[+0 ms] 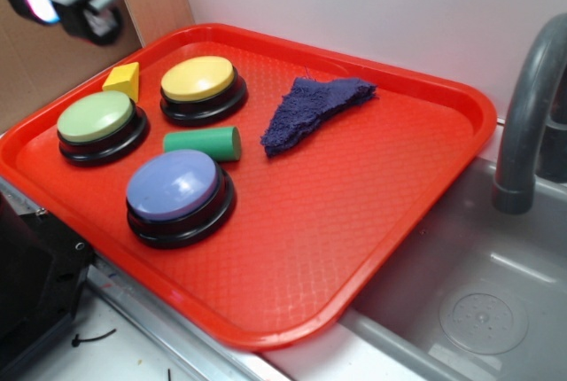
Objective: Push the purple button.
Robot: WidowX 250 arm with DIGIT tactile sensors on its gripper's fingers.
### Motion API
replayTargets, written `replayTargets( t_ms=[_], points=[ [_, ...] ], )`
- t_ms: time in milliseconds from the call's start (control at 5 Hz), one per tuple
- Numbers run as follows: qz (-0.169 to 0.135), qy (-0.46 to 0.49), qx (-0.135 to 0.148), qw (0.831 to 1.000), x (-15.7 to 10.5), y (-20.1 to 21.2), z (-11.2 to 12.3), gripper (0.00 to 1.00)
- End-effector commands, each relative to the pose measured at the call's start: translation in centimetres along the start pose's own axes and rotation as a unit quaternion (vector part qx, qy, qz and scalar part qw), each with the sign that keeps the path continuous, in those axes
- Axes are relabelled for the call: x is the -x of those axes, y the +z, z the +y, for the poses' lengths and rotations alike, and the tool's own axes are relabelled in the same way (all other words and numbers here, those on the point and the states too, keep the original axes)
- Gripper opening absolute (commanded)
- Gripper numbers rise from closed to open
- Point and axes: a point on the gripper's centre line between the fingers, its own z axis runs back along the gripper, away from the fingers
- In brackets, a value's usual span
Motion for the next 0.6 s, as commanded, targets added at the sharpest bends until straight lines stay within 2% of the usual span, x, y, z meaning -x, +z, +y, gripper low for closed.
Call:
replayTargets(
  t_ms=[0, 400],
  points=[
    [-0.019, 0.083, 0.013, 0.996, -1.2, -4.8, -0.9, 1.0],
    [0.013, 0.081, 0.011, 0.997, -0.1, -8.1, -1.0, 1.0]
  ],
)
